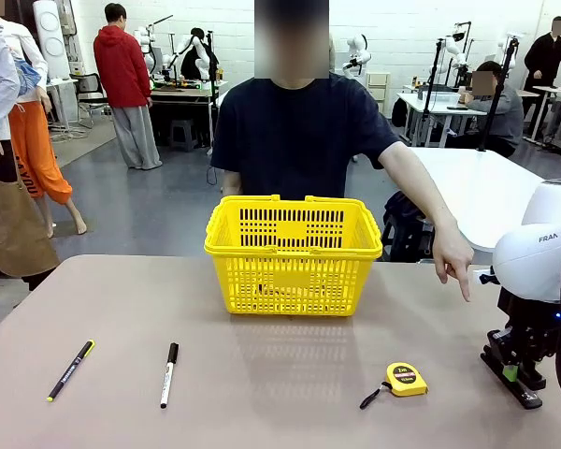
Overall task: Place the items the person wants into the basket.
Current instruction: Pick up the item the person points to and place it in the Market Basket.
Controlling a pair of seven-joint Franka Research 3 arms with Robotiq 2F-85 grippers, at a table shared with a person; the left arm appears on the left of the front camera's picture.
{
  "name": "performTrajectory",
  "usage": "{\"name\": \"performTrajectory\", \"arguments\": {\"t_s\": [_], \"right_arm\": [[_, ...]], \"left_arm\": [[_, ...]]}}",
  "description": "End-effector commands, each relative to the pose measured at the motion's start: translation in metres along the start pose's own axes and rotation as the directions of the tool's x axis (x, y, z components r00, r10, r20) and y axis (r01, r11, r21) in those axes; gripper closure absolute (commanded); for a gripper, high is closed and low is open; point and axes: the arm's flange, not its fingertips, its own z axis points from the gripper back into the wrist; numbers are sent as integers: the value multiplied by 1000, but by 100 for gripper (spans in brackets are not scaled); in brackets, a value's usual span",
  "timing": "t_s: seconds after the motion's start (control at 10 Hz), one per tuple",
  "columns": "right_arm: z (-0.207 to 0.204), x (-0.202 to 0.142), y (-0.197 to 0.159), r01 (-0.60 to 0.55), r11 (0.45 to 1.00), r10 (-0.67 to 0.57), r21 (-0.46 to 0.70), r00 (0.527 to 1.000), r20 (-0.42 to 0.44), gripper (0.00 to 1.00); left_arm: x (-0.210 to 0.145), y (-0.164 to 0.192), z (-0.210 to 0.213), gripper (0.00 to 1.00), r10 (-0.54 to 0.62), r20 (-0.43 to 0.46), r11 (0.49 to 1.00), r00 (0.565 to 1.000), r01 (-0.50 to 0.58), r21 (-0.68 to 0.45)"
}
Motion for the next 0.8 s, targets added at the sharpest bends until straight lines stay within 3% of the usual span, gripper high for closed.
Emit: {"name": "performTrajectory", "arguments": {"t_s": [0.0, 0.2, 0.3, 0.5, 0.7], "right_arm": [[5, 0, -2, -12, 1000, 12, -19, 1000, -15, 100], [16, -4, -5, 6, 1000, -6, 0, 1000, -27, 100], [60, -26, 0, 30, 997, -27, 66, 999, -47, 100], [204, -94, 15, -31, 987, 0, 155, 980, 200, 100], [315, -122, 26, -53, 970, 0, 237, 976, 219, 100]], "left_arm": [[0, 2, 2, 0, -24, 15, 1000, 1000, 24, -1], [0, 2, 2, 0, -24, 15, 1000, 1000, 24, -1], [0, 2, 2, 0, -24, 15, 1000, 1000, 24, -1], [0, 2, 2, 0, -24, 15, 1000, 1000, 24, -1], [0, 2, 2, 0, -24, 15, 1000, 1000, 24, -1]]}}
